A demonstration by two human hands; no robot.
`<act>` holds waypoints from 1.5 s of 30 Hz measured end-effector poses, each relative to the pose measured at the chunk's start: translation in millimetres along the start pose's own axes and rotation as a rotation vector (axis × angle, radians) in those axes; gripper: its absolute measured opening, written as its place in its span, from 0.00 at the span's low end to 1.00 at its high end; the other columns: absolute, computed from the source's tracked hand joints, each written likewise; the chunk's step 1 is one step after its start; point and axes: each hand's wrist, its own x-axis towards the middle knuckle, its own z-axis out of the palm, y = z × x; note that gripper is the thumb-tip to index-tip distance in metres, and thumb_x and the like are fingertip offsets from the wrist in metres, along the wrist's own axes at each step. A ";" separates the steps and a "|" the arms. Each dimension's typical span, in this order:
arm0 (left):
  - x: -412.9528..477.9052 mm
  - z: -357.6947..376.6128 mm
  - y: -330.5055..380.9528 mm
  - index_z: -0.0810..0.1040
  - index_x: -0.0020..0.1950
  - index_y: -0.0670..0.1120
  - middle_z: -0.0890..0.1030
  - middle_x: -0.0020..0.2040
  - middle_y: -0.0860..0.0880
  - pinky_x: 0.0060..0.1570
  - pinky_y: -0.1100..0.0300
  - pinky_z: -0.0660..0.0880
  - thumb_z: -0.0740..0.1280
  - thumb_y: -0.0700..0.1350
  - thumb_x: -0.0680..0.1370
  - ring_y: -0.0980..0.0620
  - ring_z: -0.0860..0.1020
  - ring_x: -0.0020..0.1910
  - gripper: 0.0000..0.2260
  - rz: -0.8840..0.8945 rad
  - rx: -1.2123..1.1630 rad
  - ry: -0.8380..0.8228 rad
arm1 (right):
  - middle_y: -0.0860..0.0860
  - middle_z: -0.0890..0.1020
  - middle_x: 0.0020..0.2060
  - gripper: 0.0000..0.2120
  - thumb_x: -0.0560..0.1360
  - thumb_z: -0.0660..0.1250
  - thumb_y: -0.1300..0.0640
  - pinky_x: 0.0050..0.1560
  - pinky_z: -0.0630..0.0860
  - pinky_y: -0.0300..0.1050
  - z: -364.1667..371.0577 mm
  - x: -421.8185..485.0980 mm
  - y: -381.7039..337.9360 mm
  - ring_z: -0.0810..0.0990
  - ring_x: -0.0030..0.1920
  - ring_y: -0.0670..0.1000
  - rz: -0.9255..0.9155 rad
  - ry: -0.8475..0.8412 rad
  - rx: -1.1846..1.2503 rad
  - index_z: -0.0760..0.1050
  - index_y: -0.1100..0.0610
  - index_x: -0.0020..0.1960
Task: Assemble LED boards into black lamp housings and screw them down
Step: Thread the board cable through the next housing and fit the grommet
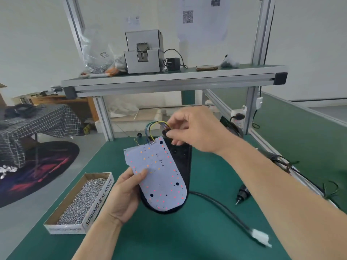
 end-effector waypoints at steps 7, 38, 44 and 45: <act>-6.0 -0.8 -9.2 0.87 0.51 0.46 0.86 0.53 0.45 0.47 0.57 0.82 0.73 0.42 0.70 0.49 0.85 0.50 0.11 0.030 -0.030 -0.075 | 0.51 0.85 0.41 0.05 0.74 0.73 0.65 0.49 0.79 0.46 26.4 -17.0 32.7 0.85 0.42 0.51 -0.055 -0.008 -0.171 0.84 0.61 0.50; 10.1 10.2 -12.9 0.87 0.54 0.51 0.86 0.55 0.49 0.55 0.62 0.78 0.68 0.40 0.76 0.52 0.84 0.55 0.12 0.016 0.457 -0.366 | 0.51 0.76 0.56 0.18 0.75 0.74 0.61 0.59 0.70 0.39 17.5 -46.9 94.1 0.74 0.57 0.48 0.157 -0.073 -0.154 0.75 0.58 0.62; 13.6 1.6 -8.0 0.86 0.54 0.49 0.86 0.55 0.49 0.54 0.62 0.78 0.69 0.38 0.76 0.52 0.84 0.54 0.11 0.006 0.511 -0.391 | 0.55 0.74 0.57 0.21 0.73 0.74 0.64 0.59 0.70 0.42 44.7 -112.9 97.8 0.74 0.58 0.53 0.002 0.355 -0.109 0.72 0.64 0.63; 15.5 -0.3 -6.4 0.86 0.52 0.48 0.86 0.54 0.49 0.53 0.61 0.79 0.71 0.37 0.75 0.52 0.84 0.53 0.10 0.022 0.481 -0.326 | 0.55 0.75 0.53 0.16 0.73 0.72 0.64 0.55 0.70 0.43 47.1 -122.8 97.0 0.74 0.53 0.53 -0.048 0.446 -0.108 0.73 0.65 0.58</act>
